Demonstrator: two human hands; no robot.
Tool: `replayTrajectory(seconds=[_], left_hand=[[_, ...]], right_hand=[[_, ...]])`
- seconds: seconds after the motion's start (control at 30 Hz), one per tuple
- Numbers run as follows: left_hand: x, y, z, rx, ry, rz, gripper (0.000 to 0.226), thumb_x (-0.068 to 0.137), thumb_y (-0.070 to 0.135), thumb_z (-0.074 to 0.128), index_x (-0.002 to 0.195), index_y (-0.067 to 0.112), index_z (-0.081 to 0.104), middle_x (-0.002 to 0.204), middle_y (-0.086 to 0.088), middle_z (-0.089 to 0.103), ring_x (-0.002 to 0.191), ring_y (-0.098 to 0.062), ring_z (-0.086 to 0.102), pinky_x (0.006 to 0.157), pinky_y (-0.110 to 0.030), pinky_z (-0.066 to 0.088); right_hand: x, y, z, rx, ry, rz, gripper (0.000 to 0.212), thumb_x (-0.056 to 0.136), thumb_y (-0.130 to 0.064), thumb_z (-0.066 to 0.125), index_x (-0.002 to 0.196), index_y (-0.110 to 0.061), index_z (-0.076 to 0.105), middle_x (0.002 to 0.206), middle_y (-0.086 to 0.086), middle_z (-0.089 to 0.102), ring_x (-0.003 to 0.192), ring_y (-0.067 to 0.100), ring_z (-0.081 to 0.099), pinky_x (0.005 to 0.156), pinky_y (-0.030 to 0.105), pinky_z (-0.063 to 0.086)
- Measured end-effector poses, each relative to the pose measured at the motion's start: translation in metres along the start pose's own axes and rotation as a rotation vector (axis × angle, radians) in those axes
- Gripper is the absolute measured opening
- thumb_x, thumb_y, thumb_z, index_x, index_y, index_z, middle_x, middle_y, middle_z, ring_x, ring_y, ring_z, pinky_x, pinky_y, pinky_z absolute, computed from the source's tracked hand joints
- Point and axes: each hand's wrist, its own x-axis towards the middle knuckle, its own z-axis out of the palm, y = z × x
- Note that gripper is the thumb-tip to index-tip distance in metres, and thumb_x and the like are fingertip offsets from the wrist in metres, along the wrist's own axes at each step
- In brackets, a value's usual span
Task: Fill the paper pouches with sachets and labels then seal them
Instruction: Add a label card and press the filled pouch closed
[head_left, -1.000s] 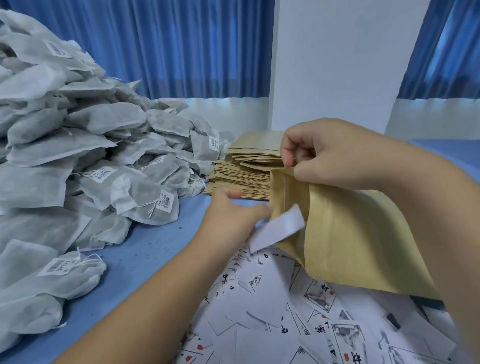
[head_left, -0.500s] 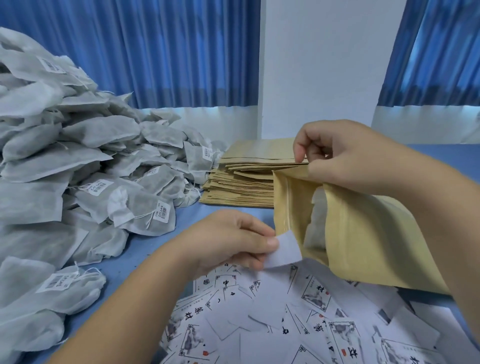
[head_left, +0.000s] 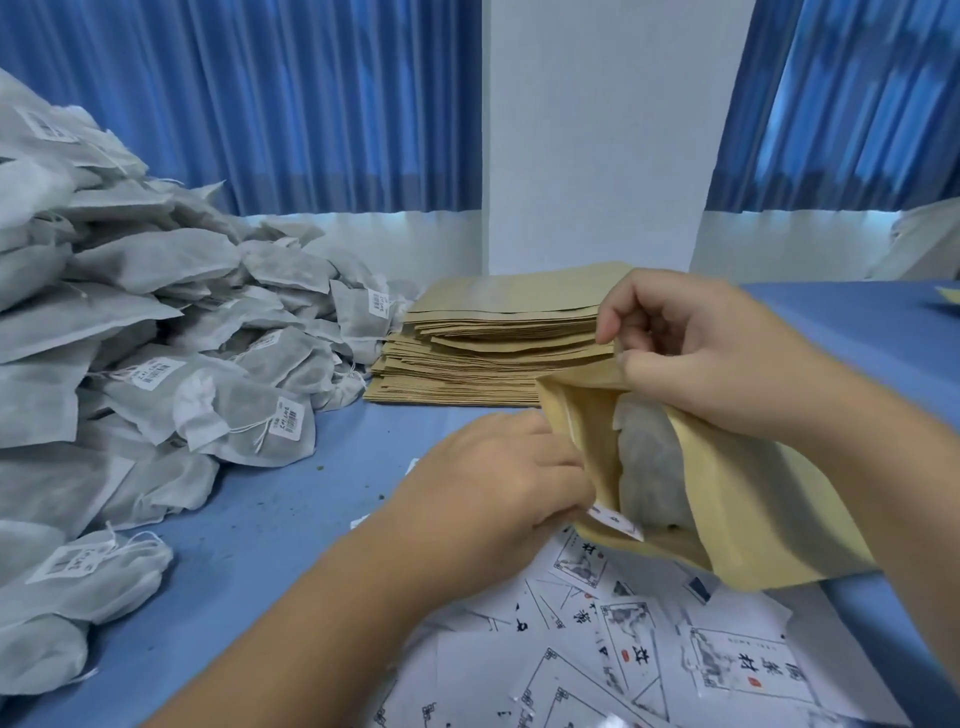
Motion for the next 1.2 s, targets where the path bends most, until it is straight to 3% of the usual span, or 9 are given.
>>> replayTrajectory(seconds=[0.13, 0.3, 0.43, 0.63, 0.8, 0.97, 1.07, 1.13, 1.2], left_hand=[[0.002, 0.001, 0.0, 0.035, -0.026, 0.032, 0.017, 0.075, -0.006, 0.07, 0.081, 0.01, 0.072, 0.089, -0.001, 0.069, 0.082, -0.027, 0.061, 0.066, -0.037, 0.05], [-0.002, -0.002, -0.004, 0.006, 0.007, -0.123, 0.02, 0.08, -0.005, 0.065, 0.091, 0.011, 0.07, 0.114, -0.009, 0.061, 0.092, -0.029, 0.061, 0.061, -0.04, 0.053], [-0.003, -0.01, -0.005, 0.019, 0.108, -0.102, 0.025, 0.076, -0.011, 0.066, 0.087, 0.01, 0.075, 0.098, -0.01, 0.064, 0.085, -0.027, 0.06, 0.06, -0.039, 0.052], [0.001, -0.01, 0.007, 0.031, 0.055, -0.009, 0.025, 0.069, -0.016, 0.07, 0.084, 0.005, 0.074, 0.092, -0.007, 0.071, 0.083, -0.028, 0.067, 0.062, -0.037, 0.054], [0.01, -0.007, 0.011, 0.317, -0.014, -0.006, 0.013, 0.076, 0.01, 0.073, 0.079, 0.022, 0.076, 0.087, 0.009, 0.069, 0.091, -0.025, 0.062, 0.072, -0.036, 0.042], [0.018, 0.012, 0.006, 0.325, -0.194, -0.196, 0.04, 0.078, 0.032, 0.033, 0.075, 0.025, 0.072, 0.083, 0.005, 0.055, 0.083, -0.024, 0.046, 0.072, -0.034, 0.026], [0.023, 0.02, 0.007, 0.329, -0.292, -0.227, 0.055, 0.078, 0.037, 0.016, 0.083, 0.025, 0.07, 0.09, 0.009, 0.059, 0.085, -0.019, 0.035, 0.074, -0.034, 0.02], [0.025, 0.023, 0.011, 0.347, -0.296, -0.241, 0.058, 0.077, 0.037, 0.01, 0.084, 0.024, 0.066, 0.087, 0.008, 0.059, 0.083, -0.017, 0.027, 0.073, -0.033, 0.012], [0.026, 0.023, 0.01, 0.309, -0.269, -0.236, 0.052, 0.077, 0.036, 0.013, 0.078, 0.023, 0.063, 0.079, 0.006, 0.059, 0.08, -0.017, 0.03, 0.073, -0.033, 0.014]], right_hand=[[-0.002, -0.001, 0.002, 0.011, -0.012, -0.024, 0.026, 0.074, -0.001, 0.056, 0.082, -0.026, 0.059, 0.063, -0.01, 0.045, 0.06, 0.008, 0.039, 0.058, 0.023, 0.035], [0.001, -0.006, 0.003, 0.007, -0.065, -0.037, 0.029, 0.075, 0.005, 0.055, 0.085, -0.021, 0.061, 0.064, -0.008, 0.044, 0.061, 0.009, 0.04, 0.058, 0.024, 0.036], [0.004, -0.007, 0.002, -0.006, -0.098, -0.039, 0.028, 0.075, 0.005, 0.056, 0.085, -0.021, 0.061, 0.066, -0.003, 0.046, 0.062, 0.01, 0.042, 0.059, 0.026, 0.037], [0.003, -0.008, 0.003, 0.009, -0.111, -0.049, 0.022, 0.069, -0.008, 0.053, 0.084, -0.023, 0.061, 0.065, -0.001, 0.047, 0.059, 0.009, 0.041, 0.056, 0.023, 0.036], [0.004, -0.008, 0.004, 0.001, -0.108, -0.052, 0.021, 0.068, -0.01, 0.053, 0.082, -0.024, 0.06, 0.061, -0.006, 0.046, 0.059, 0.01, 0.041, 0.057, 0.029, 0.037], [0.004, -0.009, 0.005, 0.036, -0.09, -0.063, 0.023, 0.068, -0.008, 0.052, 0.083, -0.023, 0.061, 0.061, -0.007, 0.044, 0.059, 0.012, 0.039, 0.057, 0.032, 0.037], [0.004, -0.01, 0.007, 0.04, -0.087, -0.074, 0.024, 0.068, -0.007, 0.051, 0.083, -0.023, 0.061, 0.061, -0.007, 0.044, 0.059, 0.015, 0.039, 0.057, 0.034, 0.037], [0.004, -0.01, 0.009, 0.026, -0.097, -0.078, 0.024, 0.068, -0.007, 0.051, 0.084, -0.023, 0.061, 0.062, -0.005, 0.045, 0.06, 0.018, 0.041, 0.057, 0.037, 0.038], [0.003, -0.01, 0.01, 0.013, -0.1, -0.078, 0.024, 0.068, -0.007, 0.051, 0.084, -0.022, 0.061, 0.062, -0.003, 0.045, 0.06, 0.017, 0.041, 0.057, 0.037, 0.039]])
